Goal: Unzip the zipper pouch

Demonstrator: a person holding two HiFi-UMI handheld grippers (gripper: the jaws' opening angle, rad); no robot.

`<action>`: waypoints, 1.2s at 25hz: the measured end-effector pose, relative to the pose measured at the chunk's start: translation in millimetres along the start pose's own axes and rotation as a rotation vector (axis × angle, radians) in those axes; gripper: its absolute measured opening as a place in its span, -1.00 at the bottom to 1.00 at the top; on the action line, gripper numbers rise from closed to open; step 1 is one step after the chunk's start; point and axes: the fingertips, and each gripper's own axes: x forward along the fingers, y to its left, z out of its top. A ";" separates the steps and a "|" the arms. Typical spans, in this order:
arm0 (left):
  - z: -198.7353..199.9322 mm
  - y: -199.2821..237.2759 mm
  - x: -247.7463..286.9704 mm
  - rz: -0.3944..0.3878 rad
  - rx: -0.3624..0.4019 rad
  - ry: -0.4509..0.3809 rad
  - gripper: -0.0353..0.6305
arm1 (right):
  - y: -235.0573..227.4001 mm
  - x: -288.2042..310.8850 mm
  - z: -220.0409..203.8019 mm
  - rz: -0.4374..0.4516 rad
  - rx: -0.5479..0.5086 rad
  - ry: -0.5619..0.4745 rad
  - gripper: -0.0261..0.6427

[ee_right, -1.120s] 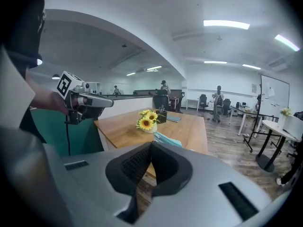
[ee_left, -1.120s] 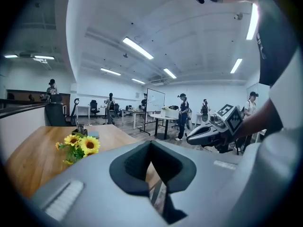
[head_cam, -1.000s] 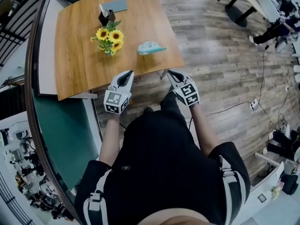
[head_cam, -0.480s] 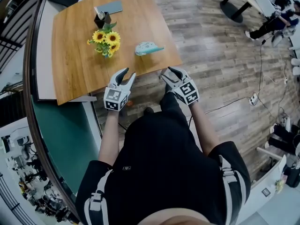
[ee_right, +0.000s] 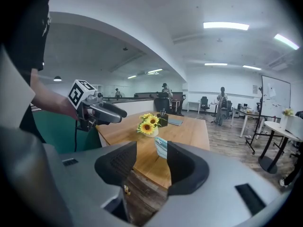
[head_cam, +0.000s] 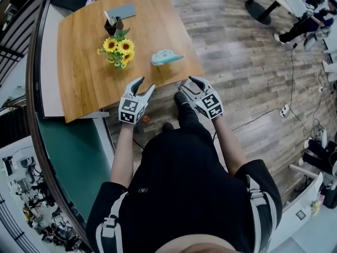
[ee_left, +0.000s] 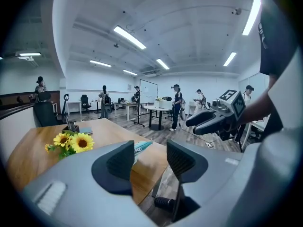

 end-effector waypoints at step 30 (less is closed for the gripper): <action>-44.9 47.5 104.1 -0.069 0.094 0.234 -0.24 | -67.4 47.9 -6.9 0.034 0.056 0.079 -0.34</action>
